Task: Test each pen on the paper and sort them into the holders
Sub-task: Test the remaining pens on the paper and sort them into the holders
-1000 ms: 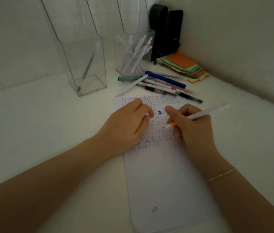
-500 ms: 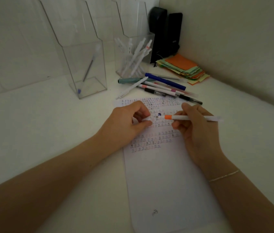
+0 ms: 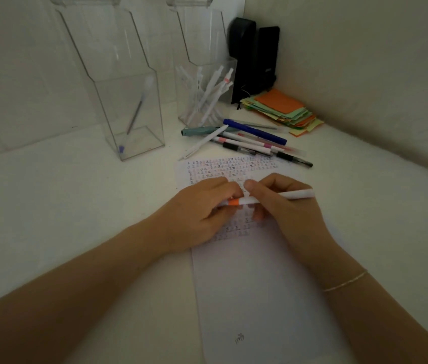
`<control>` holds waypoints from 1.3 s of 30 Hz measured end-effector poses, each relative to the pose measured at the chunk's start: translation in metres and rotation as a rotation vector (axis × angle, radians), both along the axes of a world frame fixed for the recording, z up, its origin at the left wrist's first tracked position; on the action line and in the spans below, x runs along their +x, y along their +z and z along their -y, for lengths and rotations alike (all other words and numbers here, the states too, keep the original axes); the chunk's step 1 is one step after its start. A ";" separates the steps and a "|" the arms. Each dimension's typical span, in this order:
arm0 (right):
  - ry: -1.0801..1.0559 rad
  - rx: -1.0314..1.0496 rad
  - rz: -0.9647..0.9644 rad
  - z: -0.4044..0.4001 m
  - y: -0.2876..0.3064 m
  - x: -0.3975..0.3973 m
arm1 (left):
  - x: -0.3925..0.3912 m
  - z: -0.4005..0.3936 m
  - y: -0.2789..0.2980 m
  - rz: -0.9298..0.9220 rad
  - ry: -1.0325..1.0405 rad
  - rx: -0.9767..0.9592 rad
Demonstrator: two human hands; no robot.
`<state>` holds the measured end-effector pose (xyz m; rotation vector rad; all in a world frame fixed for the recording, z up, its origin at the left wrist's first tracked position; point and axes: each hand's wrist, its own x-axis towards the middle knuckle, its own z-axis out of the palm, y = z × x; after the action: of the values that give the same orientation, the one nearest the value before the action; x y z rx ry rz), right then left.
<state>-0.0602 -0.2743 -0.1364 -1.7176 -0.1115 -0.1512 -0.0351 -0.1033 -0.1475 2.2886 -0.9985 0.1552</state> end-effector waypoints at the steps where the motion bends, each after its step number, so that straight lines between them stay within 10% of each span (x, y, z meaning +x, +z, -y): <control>1: 0.015 0.000 0.001 -0.001 0.002 -0.001 | -0.001 0.000 0.001 -0.020 -0.001 -0.018; 5: -0.157 0.304 -0.052 0.002 0.008 -0.001 | -0.002 -0.002 0.004 -0.116 0.135 -0.156; 9: -0.210 -0.004 0.094 -0.011 0.002 -0.002 | -0.003 0.004 0.007 -0.248 0.307 -0.223; 23: 0.079 -0.057 -0.027 0.019 0.032 -0.015 | -0.009 0.025 0.013 -0.042 0.401 -0.295; 35: -1.058 -0.237 0.365 0.204 0.031 -0.140 | -0.053 0.182 0.015 0.117 -0.044 0.021; 39: -1.168 -0.527 0.079 0.249 -0.025 -0.174 | -0.065 0.231 0.009 0.202 -0.144 0.095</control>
<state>-0.2338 -0.5235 -0.1613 -2.0993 0.8837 -1.1248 -0.0998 -0.3339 -0.1387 2.3096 -1.2950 0.2880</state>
